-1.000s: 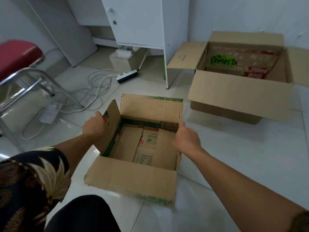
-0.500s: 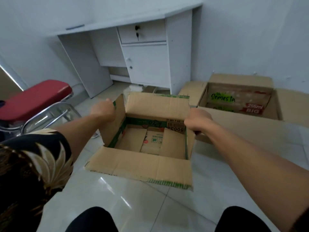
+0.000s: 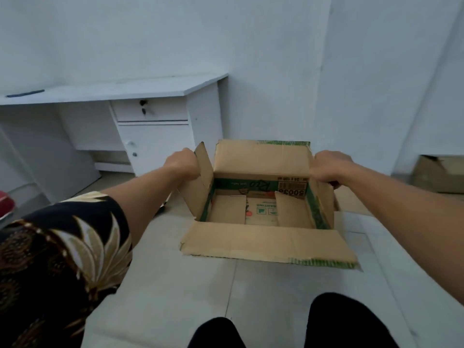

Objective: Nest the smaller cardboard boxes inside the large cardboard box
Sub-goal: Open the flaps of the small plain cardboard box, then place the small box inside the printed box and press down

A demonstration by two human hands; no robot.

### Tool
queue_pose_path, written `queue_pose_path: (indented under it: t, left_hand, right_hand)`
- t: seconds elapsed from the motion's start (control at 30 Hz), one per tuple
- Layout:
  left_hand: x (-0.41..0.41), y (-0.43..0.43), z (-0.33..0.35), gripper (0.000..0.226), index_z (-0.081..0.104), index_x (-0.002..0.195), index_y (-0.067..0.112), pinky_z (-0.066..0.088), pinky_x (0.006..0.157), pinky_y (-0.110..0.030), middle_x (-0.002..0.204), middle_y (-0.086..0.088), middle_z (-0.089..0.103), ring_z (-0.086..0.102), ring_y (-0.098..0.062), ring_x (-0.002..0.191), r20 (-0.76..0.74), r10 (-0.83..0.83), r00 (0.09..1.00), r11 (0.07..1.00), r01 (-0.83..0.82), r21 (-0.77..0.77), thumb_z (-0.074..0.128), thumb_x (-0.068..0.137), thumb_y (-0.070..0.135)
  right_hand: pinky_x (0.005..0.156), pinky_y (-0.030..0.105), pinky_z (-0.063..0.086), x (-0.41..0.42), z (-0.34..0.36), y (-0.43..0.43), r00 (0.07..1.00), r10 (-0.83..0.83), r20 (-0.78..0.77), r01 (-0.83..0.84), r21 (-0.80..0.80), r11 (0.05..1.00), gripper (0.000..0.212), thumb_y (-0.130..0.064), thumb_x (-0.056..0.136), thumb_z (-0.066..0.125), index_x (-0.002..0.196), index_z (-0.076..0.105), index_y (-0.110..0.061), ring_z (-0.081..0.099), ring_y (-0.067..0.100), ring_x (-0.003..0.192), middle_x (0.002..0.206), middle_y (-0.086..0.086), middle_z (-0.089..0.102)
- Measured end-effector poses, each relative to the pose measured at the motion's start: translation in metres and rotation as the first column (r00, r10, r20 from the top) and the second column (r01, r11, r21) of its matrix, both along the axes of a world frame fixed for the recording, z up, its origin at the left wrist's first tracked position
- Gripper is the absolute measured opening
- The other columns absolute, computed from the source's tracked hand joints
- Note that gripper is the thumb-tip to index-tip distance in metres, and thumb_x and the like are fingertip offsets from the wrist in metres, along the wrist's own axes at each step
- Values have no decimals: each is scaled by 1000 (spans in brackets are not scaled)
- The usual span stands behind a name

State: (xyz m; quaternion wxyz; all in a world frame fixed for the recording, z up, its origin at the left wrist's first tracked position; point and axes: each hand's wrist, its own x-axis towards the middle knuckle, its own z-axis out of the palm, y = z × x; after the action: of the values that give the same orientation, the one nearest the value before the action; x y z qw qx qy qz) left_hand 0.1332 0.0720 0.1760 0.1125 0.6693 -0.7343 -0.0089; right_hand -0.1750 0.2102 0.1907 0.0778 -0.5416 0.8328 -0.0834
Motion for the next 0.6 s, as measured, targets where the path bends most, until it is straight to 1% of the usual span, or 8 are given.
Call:
queue_pose_path:
  t: [0.1, 0.17, 0.27, 0.43, 0.5, 0.53, 0.57, 0.6]
  left_hand:
    - [-36, -25, 0, 17, 47, 83, 14, 40, 48, -28, 77, -6, 57, 56, -21, 66, -72, -56, 996, 998, 57, 9, 59, 88, 24]
    - [-62, -44, -6, 19, 44, 77, 14, 38, 46, -28, 75, -6, 55, 54, -20, 63, -96, -93, 991, 996, 93, -4, 58, 88, 21]
    - [-94, -70, -19, 14, 43, 77, 12, 33, 43, -28, 75, -6, 53, 51, -18, 61, -117, -104, 988, 995, 103, -15, 54, 87, 12]
    - [-131, -123, -43, 11, 47, 78, 10, 38, 44, -27, 79, -8, 56, 55, -19, 64, -150, -90, 985, 996, 92, 8, 54, 86, 8]
    - [-143, -145, -56, 7, 51, 92, 5, 49, 54, -30, 86, -10, 58, 60, -24, 73, -164, -81, 983, 996, 85, 18, 54, 89, 11]
    - [-149, -157, -63, 14, 50, 102, 4, 55, 63, -34, 93, -11, 58, 61, -27, 80, -168, -75, 983, 996, 80, 24, 53, 90, 12]
    - [-155, -169, -70, 19, 48, 108, 5, 57, 71, -37, 97, -12, 58, 62, -29, 85, -166, -73, 983, 997, 78, 25, 52, 91, 13]
    - [-160, -180, -77, 19, 49, 108, 6, 57, 73, -38, 97, -13, 58, 62, -30, 87, -158, -73, 985, 997, 78, 25, 51, 91, 13]
  right_hand:
    - [39, 22, 45, -26, 3, -6, 997, -78, 11, 78, -11, 997, 13, -19, 87, 50, 88, 59, -9, 66, 23, 54, 77, 11, 67]
    - [38, 22, 43, -43, -2, -15, 993, -115, 6, 115, -33, 993, 11, -17, 87, 49, 86, 58, -11, 65, 22, 54, 77, 10, 66]
    - [38, 20, 40, -70, -15, -34, 988, -155, -5, 154, -86, 984, 8, -17, 87, 50, 85, 57, -14, 63, 21, 57, 76, 8, 64]
    - [44, 25, 44, -114, -36, -80, 984, -177, 38, 180, -121, 976, 11, -11, 78, 49, 83, 59, -13, 64, 23, 59, 75, 8, 65]
    - [46, 27, 47, -130, -48, -101, 983, -175, 55, 180, -120, 976, 13, -8, 76, 48, 82, 58, -13, 64, 24, 60, 74, 9, 65]
    - [47, 28, 47, -138, -55, -112, 983, -173, 64, 180, -117, 977, 15, -8, 75, 47, 82, 58, -13, 64, 25, 61, 74, 9, 65]
    - [47, 28, 47, -146, -62, -123, 983, -171, 71, 179, -112, 978, 15, -8, 75, 46, 83, 58, -13, 64, 25, 61, 74, 9, 65]
    - [47, 28, 47, -154, -69, -135, 982, -170, 76, 178, -107, 978, 15, -9, 76, 46, 84, 58, -13, 64, 25, 61, 74, 9, 65]
